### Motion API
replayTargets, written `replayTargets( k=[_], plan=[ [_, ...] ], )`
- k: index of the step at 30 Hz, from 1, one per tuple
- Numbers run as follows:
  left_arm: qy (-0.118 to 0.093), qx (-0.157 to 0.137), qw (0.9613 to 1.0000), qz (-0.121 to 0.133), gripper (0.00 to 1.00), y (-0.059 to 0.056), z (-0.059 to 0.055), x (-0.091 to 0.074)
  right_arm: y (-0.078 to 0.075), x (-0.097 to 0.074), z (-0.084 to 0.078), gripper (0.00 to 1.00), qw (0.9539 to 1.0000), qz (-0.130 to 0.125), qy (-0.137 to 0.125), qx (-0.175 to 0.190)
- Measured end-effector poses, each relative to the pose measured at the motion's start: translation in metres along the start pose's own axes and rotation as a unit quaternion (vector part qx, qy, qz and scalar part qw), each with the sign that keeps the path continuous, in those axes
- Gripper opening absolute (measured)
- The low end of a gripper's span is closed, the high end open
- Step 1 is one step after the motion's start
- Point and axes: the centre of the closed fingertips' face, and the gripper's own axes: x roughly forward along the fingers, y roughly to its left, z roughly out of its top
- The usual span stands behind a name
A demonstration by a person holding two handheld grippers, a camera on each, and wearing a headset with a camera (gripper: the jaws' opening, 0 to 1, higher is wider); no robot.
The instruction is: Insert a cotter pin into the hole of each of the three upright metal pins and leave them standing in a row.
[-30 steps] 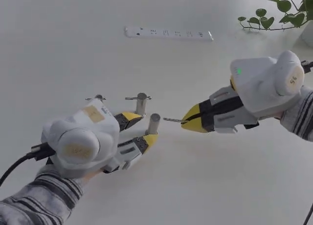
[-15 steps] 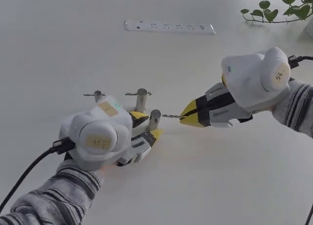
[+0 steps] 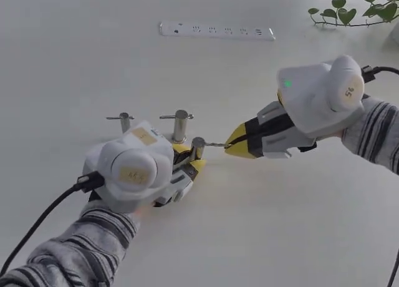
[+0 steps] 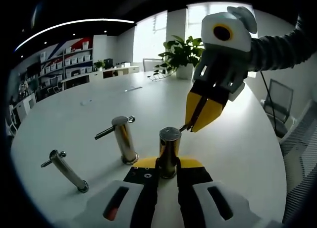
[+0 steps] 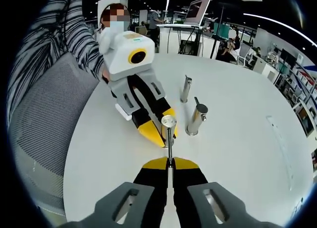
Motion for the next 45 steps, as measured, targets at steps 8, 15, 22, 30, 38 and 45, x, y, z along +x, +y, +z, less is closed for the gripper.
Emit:
replayTargets(
  k=[8,15,22,30,38,45],
  plan=[
    [0.0,0.004,1.0,0.004,0.1,0.0,-0.001,0.001,0.0,0.003,0.007,0.0,0.9999,0.003,0.003,-0.015],
    [-0.003,0.003,1.0,0.005,0.09,0.0,-0.001,0.001,-0.002,0.008,0.012,0.0,0.9997,0.007,0.003,-0.023],
    [-0.007,-0.008,0.9999,0.007,0.1,0.0,-0.001,0.001,-0.003,0.011,0.014,0.0,0.9997,0.005,0.006,-0.023],
    [-0.008,-0.013,0.9999,0.008,0.1,0.0,-0.001,0.002,-0.002,0.015,0.018,0.0,0.9998,0.003,0.005,-0.019],
    [-0.01,-0.023,0.9996,0.01,0.1,0.0,-0.001,0.002,-0.004,0.015,0.019,0.02,0.9999,-0.006,0.006,-0.006],
    [-0.009,-0.023,0.9996,0.01,0.1,0.0,-0.002,0.002,0.0,0.005,0.019,0.02,0.9999,-0.008,0.005,0.004]
  ],
)
